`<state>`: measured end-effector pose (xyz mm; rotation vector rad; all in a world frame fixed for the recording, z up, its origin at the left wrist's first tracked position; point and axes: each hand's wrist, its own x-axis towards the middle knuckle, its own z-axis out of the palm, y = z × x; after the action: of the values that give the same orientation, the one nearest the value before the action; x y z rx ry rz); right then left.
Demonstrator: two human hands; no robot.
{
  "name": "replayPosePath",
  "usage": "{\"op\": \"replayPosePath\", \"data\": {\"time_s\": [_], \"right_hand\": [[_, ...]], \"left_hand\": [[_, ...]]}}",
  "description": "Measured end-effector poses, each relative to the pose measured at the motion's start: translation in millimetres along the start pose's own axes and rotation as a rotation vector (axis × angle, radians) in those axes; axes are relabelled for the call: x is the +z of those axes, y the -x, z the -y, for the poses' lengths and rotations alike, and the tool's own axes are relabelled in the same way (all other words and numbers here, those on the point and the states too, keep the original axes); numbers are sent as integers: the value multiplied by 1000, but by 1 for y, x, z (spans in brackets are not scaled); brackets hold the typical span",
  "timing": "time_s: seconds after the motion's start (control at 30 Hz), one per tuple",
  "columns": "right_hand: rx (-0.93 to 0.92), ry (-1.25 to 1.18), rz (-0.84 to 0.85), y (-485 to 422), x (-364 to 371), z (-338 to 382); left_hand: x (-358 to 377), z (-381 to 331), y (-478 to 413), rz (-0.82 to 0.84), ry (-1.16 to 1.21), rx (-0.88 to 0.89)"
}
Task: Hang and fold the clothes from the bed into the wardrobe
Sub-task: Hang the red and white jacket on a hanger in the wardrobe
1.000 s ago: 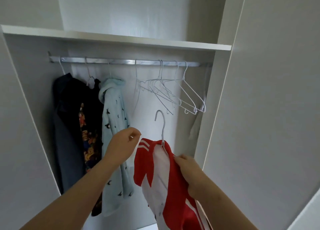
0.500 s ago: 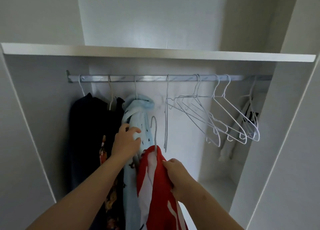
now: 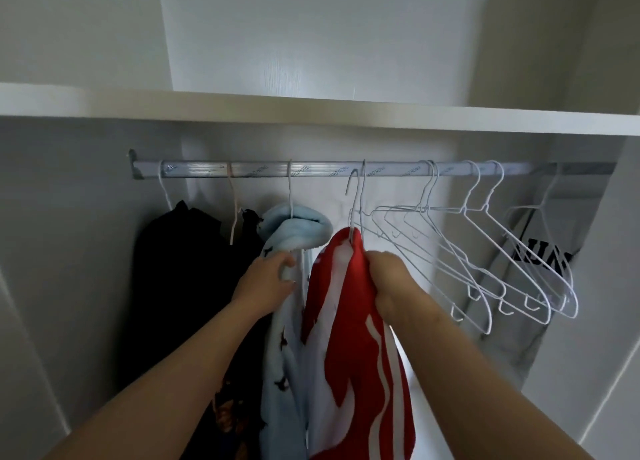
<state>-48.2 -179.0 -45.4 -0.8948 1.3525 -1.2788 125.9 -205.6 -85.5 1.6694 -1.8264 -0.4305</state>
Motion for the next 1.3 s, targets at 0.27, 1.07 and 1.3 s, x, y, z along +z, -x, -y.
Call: {"op": "replayPosePath", "data": {"time_s": [0.27, 1.07, 1.3], "right_hand": [[-115, 7, 0, -45, 33, 31], [-320, 478, -43, -56, 50, -45], [-279, 532, -54, -39, 40, -71]], "left_hand": [[-7, 1, -8, 153, 439, -128], [3, 3, 5, 56, 575, -162], [1, 5, 19, -17, 412, -155]]}}
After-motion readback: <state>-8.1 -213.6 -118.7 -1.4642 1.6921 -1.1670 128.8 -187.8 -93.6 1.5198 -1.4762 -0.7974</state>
